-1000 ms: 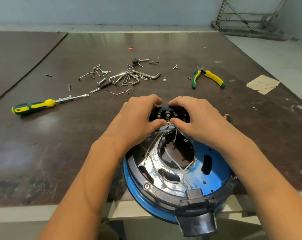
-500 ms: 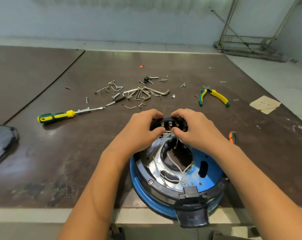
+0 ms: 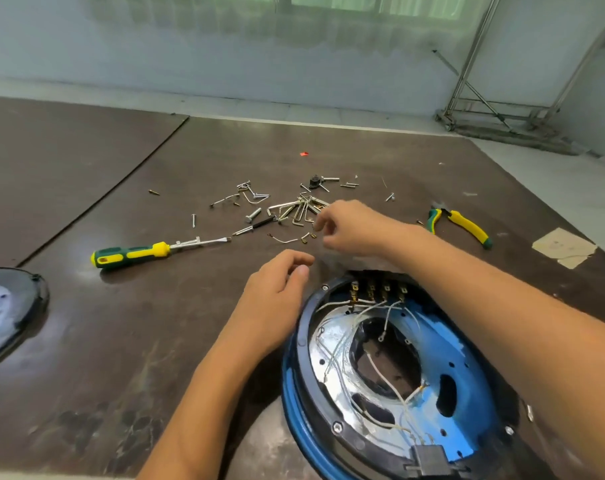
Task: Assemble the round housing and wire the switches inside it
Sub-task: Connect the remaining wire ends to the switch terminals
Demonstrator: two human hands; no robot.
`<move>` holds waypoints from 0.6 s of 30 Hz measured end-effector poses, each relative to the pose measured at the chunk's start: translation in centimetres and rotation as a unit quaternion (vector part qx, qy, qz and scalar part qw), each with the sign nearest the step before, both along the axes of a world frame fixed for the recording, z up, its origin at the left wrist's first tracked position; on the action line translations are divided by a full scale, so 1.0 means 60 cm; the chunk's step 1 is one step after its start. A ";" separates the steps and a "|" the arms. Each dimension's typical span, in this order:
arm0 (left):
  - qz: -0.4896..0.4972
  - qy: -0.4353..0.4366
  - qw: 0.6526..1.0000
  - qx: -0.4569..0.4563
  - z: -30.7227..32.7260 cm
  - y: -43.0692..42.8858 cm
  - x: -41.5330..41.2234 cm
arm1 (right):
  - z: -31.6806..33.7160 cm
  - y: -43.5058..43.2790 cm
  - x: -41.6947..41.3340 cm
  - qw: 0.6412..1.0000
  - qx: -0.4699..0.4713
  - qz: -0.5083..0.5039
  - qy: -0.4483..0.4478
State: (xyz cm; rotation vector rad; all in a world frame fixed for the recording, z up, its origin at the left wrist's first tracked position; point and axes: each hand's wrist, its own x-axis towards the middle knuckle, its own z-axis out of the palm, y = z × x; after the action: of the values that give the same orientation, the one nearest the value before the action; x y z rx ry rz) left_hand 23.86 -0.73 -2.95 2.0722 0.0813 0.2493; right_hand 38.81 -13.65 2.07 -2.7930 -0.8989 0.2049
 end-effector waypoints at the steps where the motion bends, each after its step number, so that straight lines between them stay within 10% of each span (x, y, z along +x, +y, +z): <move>1: 0.016 -0.002 1.000 -0.004 -0.003 0.008 0.001 | -0.017 0.020 0.014 0.999 -0.031 0.009 0.006; 12: 0.102 0.044 0.993 0.049 -0.027 0.047 0.009 | -0.085 0.075 0.091 0.995 -0.086 0.043 -0.021; 18: 0.137 -0.077 0.984 0.088 0.005 0.041 -0.001 | -0.030 0.033 0.040 0.998 0.030 0.058 -0.023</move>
State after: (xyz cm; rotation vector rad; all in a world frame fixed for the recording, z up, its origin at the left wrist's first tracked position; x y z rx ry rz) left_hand 23.82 1.74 -2.63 2.2075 0.2599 0.6037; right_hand 41.24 -11.65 0.30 -2.7034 -1.0601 0.1280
